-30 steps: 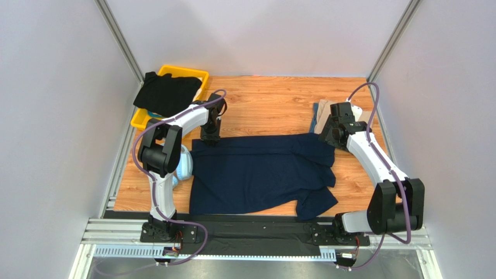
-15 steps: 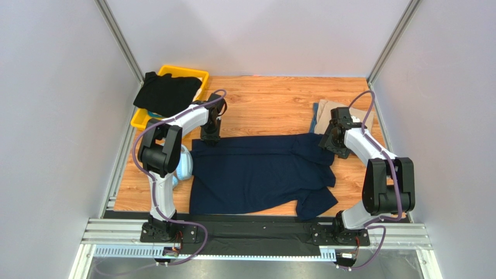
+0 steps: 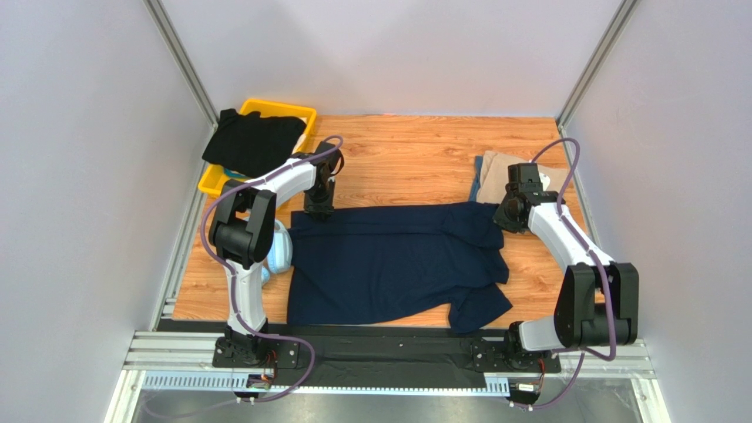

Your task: Fold and stack the t-shirts

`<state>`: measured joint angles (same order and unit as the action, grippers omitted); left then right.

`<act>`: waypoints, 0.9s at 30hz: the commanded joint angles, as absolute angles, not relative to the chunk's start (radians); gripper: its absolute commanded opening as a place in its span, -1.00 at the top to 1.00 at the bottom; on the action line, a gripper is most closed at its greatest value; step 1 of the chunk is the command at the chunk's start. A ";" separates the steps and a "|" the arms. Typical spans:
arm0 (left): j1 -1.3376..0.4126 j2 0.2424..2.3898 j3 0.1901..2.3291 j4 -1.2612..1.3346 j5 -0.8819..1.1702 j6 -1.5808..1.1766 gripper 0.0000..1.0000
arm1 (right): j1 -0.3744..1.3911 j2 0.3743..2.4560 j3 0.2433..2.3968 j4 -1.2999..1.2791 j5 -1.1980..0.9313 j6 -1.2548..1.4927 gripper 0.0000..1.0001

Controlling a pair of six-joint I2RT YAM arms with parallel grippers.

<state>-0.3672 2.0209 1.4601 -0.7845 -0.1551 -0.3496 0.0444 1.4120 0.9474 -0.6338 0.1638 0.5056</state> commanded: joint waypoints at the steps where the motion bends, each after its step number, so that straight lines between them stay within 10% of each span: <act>1: -0.373 2.014 1.460 -0.775 -0.140 -0.344 0.27 | 0.043 1.316 0.928 -0.658 0.155 0.515 0.74; 27: -0.376 1.983 1.485 -0.793 -0.132 -0.330 0.28 | 0.129 1.230 0.833 -0.880 -0.084 0.505 1.00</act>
<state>-0.3672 2.0209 1.4605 -0.7853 -0.1429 -0.3424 0.0998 1.2499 0.8249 -0.8330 -0.0772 0.4866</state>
